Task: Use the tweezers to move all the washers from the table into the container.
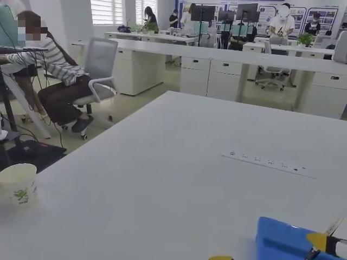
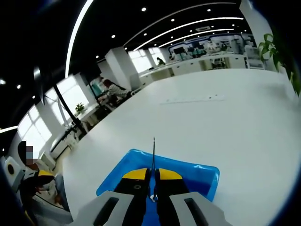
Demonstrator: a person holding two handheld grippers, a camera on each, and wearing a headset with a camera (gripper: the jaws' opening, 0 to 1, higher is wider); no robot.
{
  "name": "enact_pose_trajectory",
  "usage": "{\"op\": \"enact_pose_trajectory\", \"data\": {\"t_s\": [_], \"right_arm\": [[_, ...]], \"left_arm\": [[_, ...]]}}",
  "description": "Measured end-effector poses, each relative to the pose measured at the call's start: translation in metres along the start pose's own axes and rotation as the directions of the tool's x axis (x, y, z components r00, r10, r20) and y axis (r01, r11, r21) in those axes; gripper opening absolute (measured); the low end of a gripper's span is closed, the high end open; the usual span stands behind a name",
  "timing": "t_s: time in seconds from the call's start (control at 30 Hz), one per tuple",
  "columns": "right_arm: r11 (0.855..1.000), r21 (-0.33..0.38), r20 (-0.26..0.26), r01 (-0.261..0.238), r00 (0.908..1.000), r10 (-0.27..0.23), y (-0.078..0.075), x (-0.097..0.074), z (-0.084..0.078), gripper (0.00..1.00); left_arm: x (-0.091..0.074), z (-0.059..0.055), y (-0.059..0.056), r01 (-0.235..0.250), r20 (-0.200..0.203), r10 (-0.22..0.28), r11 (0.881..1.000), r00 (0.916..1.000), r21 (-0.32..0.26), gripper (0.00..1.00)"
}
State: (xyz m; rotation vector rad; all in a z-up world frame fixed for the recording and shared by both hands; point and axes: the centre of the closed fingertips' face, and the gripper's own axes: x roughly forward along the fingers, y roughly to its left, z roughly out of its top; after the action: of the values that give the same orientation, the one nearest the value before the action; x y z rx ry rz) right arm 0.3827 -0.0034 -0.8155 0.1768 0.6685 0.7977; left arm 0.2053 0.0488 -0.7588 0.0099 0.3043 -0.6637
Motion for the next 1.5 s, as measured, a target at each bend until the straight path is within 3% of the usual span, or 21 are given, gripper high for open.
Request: {"op": "enact_pose_trajectory", "data": {"t_s": [0.4, 0.9, 1.17, 1.5], "right_arm": [[0.997, -0.072, -0.034, 0.028, 0.9990, -0.030, -0.004, 0.002, -0.005, 0.03], [0.981, -0.189, -0.056, 0.036, 0.9973, -0.047, -0.003, -0.001, -0.009, 0.03], [0.980, -0.195, -0.031, 0.029, 0.9989, -0.035, 0.001, -0.008, -0.006, 0.03], [0.978, -0.209, 0.019, -0.007, 0.9998, 0.012, 0.022, -0.021, 0.009, 0.03]], "left_arm": [[0.000, -0.001, 0.000, 0.000, -0.006, 0.000, 1.000, 1.0000, -0.001, 0.85], [0.000, -0.003, -0.001, 0.004, -0.016, -0.004, 1.000, 0.9999, 0.003, 0.84], [0.001, -0.004, -0.002, 0.005, -0.018, -0.005, 1.000, 0.9998, 0.003, 0.84], [0.001, -0.005, -0.003, 0.008, -0.022, -0.008, 1.000, 0.9997, 0.005, 0.84]]}}
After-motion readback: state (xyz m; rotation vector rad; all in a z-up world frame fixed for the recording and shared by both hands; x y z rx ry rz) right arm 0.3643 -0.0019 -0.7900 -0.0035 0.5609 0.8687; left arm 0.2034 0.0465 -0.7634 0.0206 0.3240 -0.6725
